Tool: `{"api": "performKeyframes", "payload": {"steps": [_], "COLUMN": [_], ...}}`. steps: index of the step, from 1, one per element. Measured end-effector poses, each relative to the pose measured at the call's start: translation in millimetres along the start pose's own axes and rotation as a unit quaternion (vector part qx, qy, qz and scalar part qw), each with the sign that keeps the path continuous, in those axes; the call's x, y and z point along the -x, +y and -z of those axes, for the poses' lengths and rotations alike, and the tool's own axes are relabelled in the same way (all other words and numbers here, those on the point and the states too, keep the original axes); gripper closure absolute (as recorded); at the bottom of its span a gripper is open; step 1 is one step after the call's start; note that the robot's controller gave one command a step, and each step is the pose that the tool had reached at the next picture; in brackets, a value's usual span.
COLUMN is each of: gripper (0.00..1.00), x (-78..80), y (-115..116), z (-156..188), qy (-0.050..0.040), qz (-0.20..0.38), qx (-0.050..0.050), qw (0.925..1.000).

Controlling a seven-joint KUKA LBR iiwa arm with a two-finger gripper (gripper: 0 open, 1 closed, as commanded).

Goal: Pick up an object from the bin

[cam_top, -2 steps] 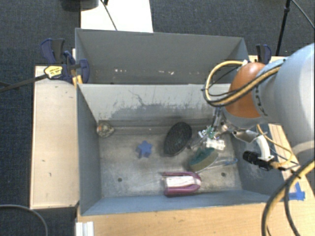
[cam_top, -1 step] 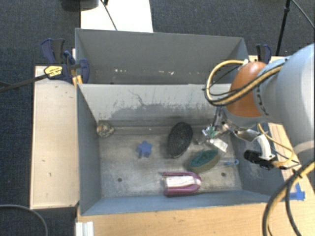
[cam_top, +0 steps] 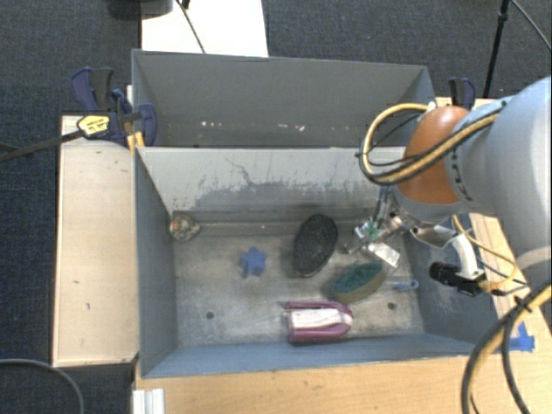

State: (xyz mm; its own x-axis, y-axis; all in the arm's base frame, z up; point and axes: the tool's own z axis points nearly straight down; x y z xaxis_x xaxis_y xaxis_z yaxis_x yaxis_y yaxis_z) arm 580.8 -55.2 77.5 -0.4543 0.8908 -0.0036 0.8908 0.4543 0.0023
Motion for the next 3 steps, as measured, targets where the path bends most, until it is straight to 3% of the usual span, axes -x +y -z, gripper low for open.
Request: {"api": "performKeyframes", "payload": {"steps": [3], "gripper": [1.0], "x": [3.0], "y": [2.7], "z": [111.7], "qy": [0.0002], "qz": [0.016], "qx": [0.001], "qw": [0.9999]}}
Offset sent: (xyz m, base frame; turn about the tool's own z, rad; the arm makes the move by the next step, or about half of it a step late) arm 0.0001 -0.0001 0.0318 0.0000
